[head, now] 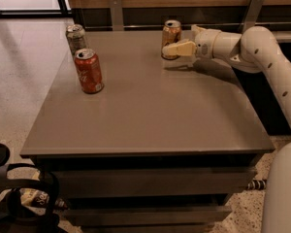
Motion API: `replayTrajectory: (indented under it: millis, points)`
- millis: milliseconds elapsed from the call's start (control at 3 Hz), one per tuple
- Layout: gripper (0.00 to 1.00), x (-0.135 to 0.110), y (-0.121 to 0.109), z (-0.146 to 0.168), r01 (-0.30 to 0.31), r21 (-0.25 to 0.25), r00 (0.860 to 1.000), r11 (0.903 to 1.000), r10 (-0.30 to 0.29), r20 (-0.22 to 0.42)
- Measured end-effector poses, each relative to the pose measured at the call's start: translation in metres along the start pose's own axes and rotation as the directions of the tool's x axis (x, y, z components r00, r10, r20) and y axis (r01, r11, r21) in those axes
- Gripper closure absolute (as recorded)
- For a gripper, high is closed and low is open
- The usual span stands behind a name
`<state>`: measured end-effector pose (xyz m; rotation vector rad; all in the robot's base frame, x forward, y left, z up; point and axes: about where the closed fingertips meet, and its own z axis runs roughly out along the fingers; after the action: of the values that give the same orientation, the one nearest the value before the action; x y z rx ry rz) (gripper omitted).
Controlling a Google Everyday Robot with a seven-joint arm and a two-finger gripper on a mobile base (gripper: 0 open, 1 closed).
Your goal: Knock orange can over
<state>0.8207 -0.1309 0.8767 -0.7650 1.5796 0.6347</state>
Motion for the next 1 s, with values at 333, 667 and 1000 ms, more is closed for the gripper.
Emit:
replayTrajectory:
  millis: [333, 667, 1000]
  points:
    - [0.0, -0.0014, 0.001, 0.0071, -0.003, -0.008, 1.0, 1.0, 0.003, 0.022]
    - [0.13, -0.0015, 0.0028, 0.0108, -0.004, -0.013, 1.0, 0.9999, 0.004, 0.026]
    - [0.42, -0.0006, 0.0053, 0.0142, -0.004, -0.018, 1.0, 0.9998, 0.004, 0.022]
